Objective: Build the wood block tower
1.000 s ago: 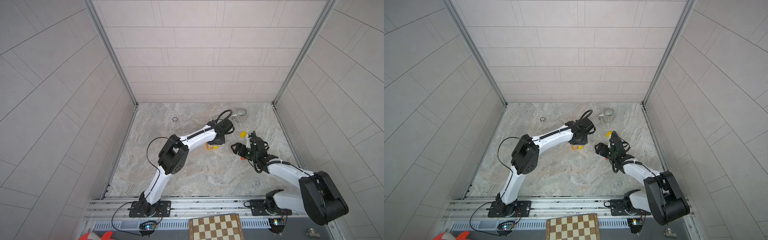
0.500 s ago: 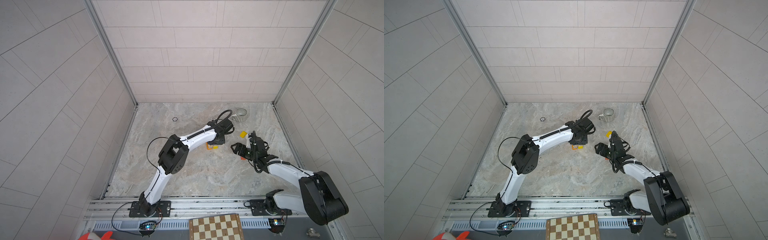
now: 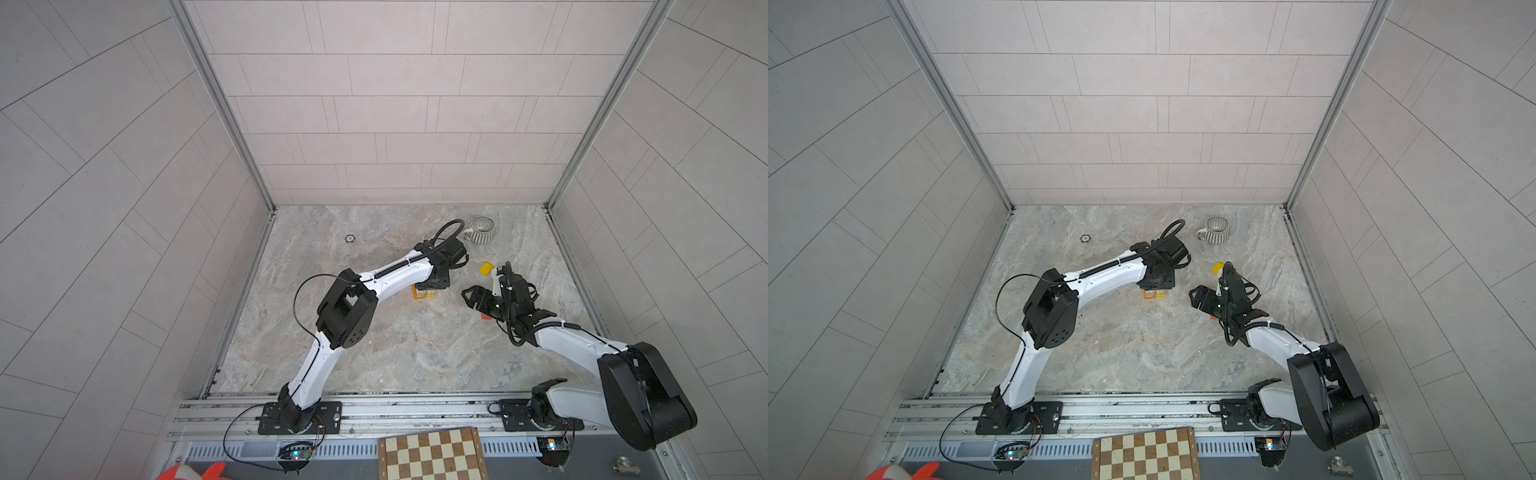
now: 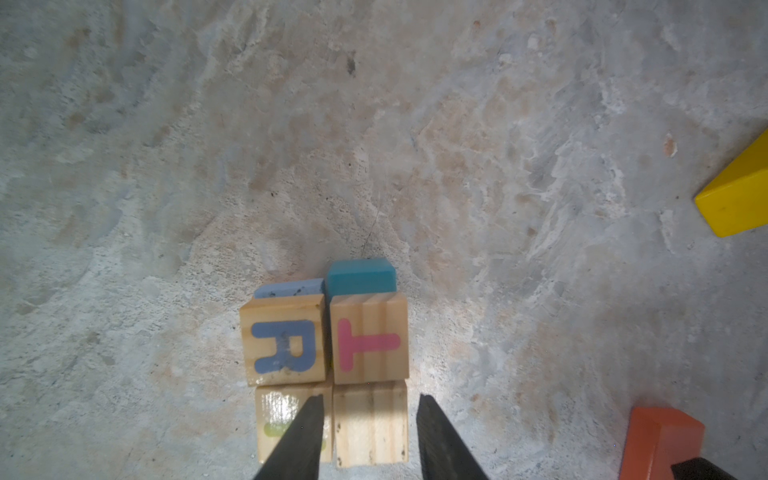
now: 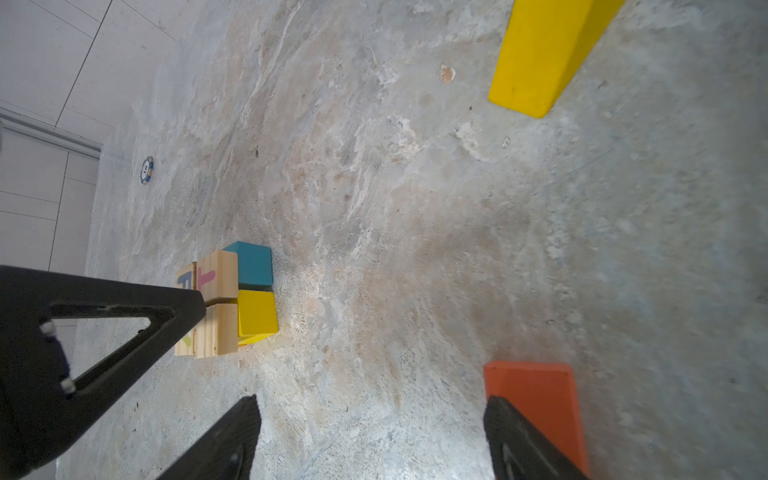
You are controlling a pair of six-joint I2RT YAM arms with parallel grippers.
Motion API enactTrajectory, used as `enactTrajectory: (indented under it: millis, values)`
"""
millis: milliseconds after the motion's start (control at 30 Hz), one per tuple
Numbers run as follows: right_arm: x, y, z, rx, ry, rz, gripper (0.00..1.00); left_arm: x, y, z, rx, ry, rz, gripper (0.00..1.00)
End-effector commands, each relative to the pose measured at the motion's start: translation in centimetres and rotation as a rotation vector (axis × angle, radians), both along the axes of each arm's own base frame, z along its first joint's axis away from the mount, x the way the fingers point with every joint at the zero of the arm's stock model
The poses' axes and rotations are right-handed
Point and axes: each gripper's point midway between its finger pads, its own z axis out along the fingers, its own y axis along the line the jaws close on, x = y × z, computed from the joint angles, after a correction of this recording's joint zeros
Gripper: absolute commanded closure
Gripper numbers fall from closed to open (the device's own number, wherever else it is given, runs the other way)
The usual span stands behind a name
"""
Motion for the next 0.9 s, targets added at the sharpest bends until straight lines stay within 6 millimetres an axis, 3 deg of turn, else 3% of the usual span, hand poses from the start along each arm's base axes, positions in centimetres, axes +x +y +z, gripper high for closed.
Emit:
enactTrajectory:
  millis: [0, 100, 267, 400, 567, 700, 867]
  values:
    - [0.2, -0.1, 0.1, 0.012, -0.001, -0.013, 0.14, 0.6, 0.0, 1.0, -0.002, -0.026, 0.004, 0.54]
    - [0.1, -0.1, 0.2, 0.011, -0.003, -0.012, 0.14, 0.9, -0.1, 2.8, -0.019, -0.06, -0.001, 0.49]
    - [0.2, -0.2, 0.5, -0.007, 0.002, -0.006, 0.14, 1.7, 1.0, 7.7, -0.036, -0.165, -0.006, 0.36]
    - [0.0, 0.3, 1.2, -0.075, -0.001, 0.041, 0.18, 1.7, 3.2, 11.4, -0.041, -0.248, 0.016, 0.26]
    - [-0.3, 0.3, 2.2, -0.202, 0.021, 0.09, 0.2, 0.8, 7.1, 14.4, -0.073, -0.354, 0.062, 0.16]
    - [-0.3, 0.6, 3.6, -0.32, 0.033, 0.144, 0.33, -0.9, 10.1, 14.5, -0.113, -0.392, 0.087, 0.15]
    - [-0.7, 0.9, 3.5, -0.416, 0.118, 0.213, 0.61, -3.2, 13.8, 11.5, -0.162, -0.363, 0.129, 0.14]
